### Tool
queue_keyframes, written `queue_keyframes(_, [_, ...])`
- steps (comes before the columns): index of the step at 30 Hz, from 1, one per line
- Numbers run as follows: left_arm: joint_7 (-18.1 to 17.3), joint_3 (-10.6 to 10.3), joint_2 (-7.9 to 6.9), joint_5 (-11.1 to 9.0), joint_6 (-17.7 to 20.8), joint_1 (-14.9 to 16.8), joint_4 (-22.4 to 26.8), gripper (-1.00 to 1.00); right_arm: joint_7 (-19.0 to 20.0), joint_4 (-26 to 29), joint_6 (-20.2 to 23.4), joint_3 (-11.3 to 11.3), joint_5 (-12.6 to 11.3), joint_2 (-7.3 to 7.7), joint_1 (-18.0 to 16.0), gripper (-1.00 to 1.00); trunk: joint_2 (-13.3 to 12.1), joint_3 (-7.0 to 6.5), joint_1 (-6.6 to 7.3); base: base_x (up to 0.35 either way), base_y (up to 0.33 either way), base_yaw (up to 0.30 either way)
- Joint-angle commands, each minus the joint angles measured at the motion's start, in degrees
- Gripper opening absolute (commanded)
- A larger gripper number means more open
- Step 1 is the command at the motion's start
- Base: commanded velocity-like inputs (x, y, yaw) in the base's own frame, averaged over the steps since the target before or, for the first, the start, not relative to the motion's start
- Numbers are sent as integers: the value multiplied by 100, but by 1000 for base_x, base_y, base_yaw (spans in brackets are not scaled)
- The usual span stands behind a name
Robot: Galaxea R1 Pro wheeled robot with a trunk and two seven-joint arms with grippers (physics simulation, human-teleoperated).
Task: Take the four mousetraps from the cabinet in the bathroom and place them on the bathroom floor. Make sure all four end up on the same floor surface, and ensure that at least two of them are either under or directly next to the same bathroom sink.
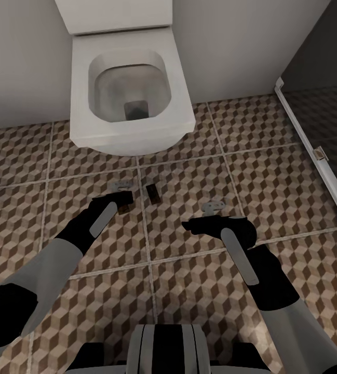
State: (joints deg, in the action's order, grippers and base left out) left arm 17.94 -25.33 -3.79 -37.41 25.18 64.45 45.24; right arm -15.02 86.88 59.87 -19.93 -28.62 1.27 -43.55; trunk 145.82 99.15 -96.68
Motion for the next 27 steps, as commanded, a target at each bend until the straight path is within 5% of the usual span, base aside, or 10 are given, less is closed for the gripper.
queue_keyframes(1, [61,-34,-8,-38,14,5,11,-100,-60,5,13,-11,-56,5,-4,100,1,3,1,0,0,0])
queue_keyframes(27, [57,-60,-4,-37,28,6,11,-100,-60,7,13,-11,-56,5,-13,100,5,70,-7,0,0,0])
